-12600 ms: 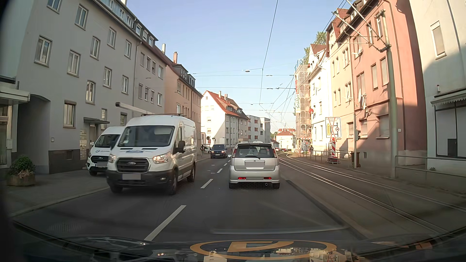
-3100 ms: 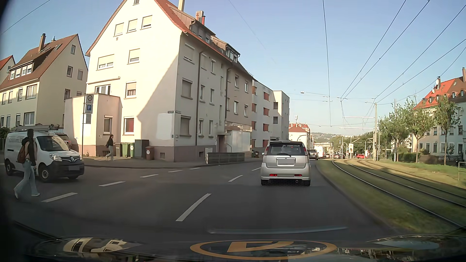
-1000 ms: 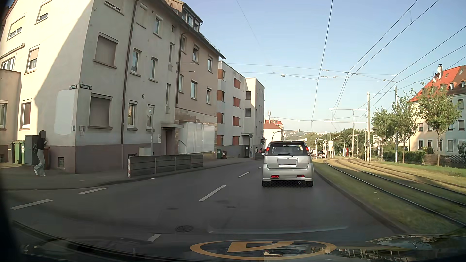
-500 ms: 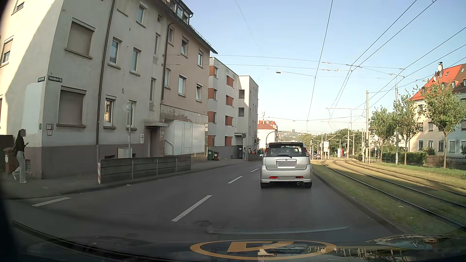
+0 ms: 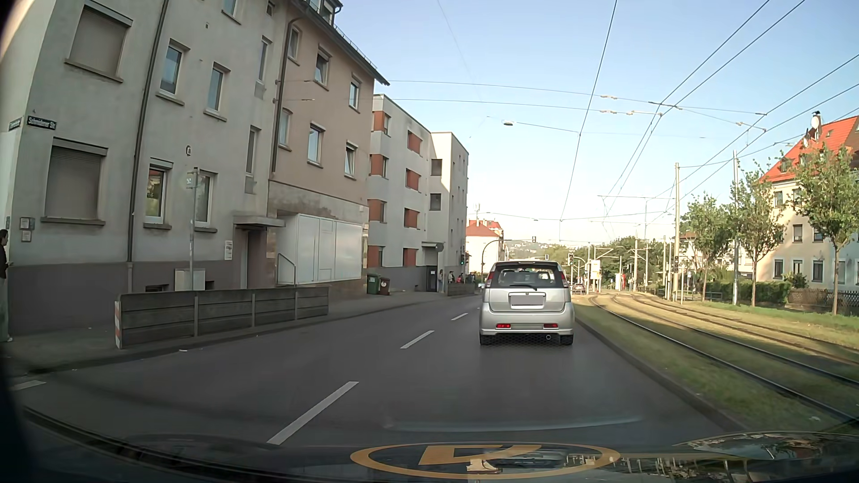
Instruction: Follow the waypoints while adhering to traffic rules and regulations
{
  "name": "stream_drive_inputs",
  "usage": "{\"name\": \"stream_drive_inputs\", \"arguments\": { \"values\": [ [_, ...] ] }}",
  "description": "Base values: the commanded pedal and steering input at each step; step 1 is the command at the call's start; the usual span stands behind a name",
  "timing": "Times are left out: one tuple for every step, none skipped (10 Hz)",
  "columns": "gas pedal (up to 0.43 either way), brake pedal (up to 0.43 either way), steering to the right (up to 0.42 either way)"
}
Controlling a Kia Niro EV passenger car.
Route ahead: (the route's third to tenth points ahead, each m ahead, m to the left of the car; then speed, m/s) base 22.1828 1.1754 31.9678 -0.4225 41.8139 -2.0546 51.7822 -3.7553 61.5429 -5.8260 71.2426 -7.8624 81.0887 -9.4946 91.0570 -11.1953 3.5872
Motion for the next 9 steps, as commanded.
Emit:
{"name": "stream_drive_inputs", "arguments": {
  "values": [
    [0.000, 0.000, 0.031],
    [0.000, 0.000, 0.028],
    [0.000, 0.000, 0.027],
    [0.000, 0.000, 0.027],
    [0.000, 0.000, 0.026],
    [0.110, 0.000, 0.026],
    [0.157, 0.000, 0.025],
    [0.157, 0.000, 0.025],
    [0.157, 0.000, 0.024]
  ]
}}
